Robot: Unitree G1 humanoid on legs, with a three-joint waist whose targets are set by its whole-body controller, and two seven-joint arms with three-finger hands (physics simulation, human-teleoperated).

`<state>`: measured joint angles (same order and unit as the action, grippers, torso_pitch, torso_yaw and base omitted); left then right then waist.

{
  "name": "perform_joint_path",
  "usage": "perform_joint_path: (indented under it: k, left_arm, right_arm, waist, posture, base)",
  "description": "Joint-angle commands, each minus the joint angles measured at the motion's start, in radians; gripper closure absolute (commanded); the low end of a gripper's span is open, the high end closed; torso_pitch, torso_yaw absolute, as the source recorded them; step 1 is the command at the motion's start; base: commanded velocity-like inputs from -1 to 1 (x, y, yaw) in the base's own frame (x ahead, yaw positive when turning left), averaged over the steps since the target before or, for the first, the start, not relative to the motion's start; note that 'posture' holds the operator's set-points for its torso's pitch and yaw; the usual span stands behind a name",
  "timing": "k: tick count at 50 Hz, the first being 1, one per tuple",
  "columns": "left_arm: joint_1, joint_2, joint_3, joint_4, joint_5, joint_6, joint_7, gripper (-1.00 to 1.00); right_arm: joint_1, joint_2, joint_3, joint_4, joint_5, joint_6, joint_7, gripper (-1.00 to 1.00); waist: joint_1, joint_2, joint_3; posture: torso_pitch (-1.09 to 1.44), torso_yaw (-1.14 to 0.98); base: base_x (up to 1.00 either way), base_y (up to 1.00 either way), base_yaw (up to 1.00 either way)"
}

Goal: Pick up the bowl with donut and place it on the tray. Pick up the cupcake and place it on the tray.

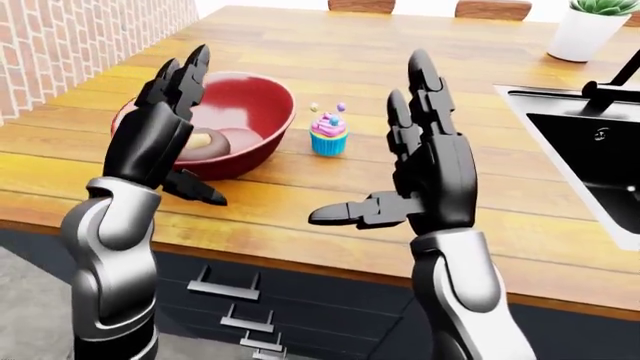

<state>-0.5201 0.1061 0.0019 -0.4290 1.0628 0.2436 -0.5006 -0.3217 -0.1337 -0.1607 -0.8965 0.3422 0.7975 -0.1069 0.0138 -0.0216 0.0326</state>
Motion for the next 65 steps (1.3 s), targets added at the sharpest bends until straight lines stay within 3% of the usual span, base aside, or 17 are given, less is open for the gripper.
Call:
perform_joint_path:
  k: [1,13,16,18,23,39,40,43,44,54,57,61,65]
  left_arm:
    - [-0.027,0.006,0.006,-0.016,-0.001,-0.022,0.038,-1.0]
    - [-0.021,0.021,0.012,0.088,-0.011,-0.052,0.105,-1.0]
    - [-0.007,0.019,0.01,0.096,-0.013,-0.059,0.117,-0.8]
    - [-0.006,0.019,0.01,0.095,-0.012,-0.059,0.116,-0.55]
    - [0.01,0.019,0.007,0.103,0.002,-0.072,0.125,-0.27]
    - [0.048,0.034,0.02,0.177,0.027,-0.129,0.199,0.28]
    - [0.048,0.033,0.019,0.169,0.027,-0.126,0.193,0.39]
    - [0.042,0.035,0.026,0.132,0.023,-0.112,0.158,0.97]
    - [0.037,0.038,0.031,0.116,0.019,-0.103,0.142,1.0]
    - [0.013,0.056,0.052,-0.075,0.008,-0.031,-0.041,1.0]
    - [-0.023,0.081,0.071,-0.132,0.0,0.007,-0.139,1.0]
    - [-0.048,0.113,0.091,-0.198,0.005,0.052,-0.25,1.0]
    - [-0.044,0.134,0.109,-0.243,-0.003,0.063,-0.296,1.0]
  right_arm:
    - [-0.02,-0.006,-0.004,-0.025,0.004,-0.027,0.0,-1.0]
    - [-0.02,-0.009,-0.003,-0.022,0.005,-0.037,-0.002,-1.0]
    - [-0.007,-0.003,0.005,-0.017,-0.003,-0.052,0.004,-1.0]
    - [-0.008,-0.003,0.003,-0.019,-0.003,-0.048,0.003,-1.0]
    - [0.003,0.001,0.006,-0.014,-0.009,-0.063,0.011,-1.0]
    - [0.002,0.003,0.006,-0.02,-0.005,-0.059,0.005,-1.0]
    - [0.001,0.003,0.006,-0.021,-0.005,-0.057,0.004,-1.0]
    - [-0.001,0.003,0.006,-0.019,-0.006,-0.057,0.005,-1.0]
    - [-0.004,0.002,0.004,-0.016,-0.006,-0.058,0.007,-1.0]
    - [-0.058,-0.018,-0.006,-0.035,0.013,0.008,-0.013,-1.0]
    - [-0.093,-0.033,-0.008,-0.034,0.027,0.053,-0.016,-1.0]
    - [-0.182,-0.067,-0.002,0.014,0.018,0.119,-0.017,-1.0]
    - [-0.269,-0.091,0.004,0.056,-0.01,0.212,-0.012,-1.0]
  waist:
    - [0.0,0.0,-0.021]
    - [-0.002,0.003,-0.026]
    - [-0.003,0.004,-0.027]
    - [-0.004,0.004,-0.028]
    - [-0.004,0.005,-0.029]
    - [-0.004,0.011,-0.032]
    - [-0.004,0.011,-0.031]
    - [-0.004,0.012,-0.031]
    - [-0.004,0.011,-0.031]
    - [-0.004,0.007,-0.025]
    - [-0.003,0.006,-0.024]
    - [-0.004,0.007,-0.021]
    - [-0.004,0.007,-0.018]
  posture:
    - [0.0,0.0]
    - [0.0,0.0]
    - [0.0,0.0]
    - [0.0,0.0]
    - [0.0,0.0]
    - [0.0,0.0]
    - [0.0,0.0]
    - [0.0,0.0]
    - [0.0,0.0]
    - [0.0,0.0]
    - [0.0,0.0]
    - [0.0,0.0]
    - [0.0,0.0]
  base:
    - [0.0,0.0,0.0]
    - [0.0,0.0,0.0]
    - [0.0,0.0,0.0]
    - [0.0,0.0,0.0]
    - [0.0,0.0,0.0]
    - [0.0,0.0,0.0]
    - [0.0,0.0,0.0]
    - [0.0,0.0,0.0]
    - [0.0,0.0,0.0]
    - [0.0,0.0,0.0]
    - [0.0,0.0,0.0]
    - [0.0,0.0,0.0]
    - [0.0,0.0,0.0]
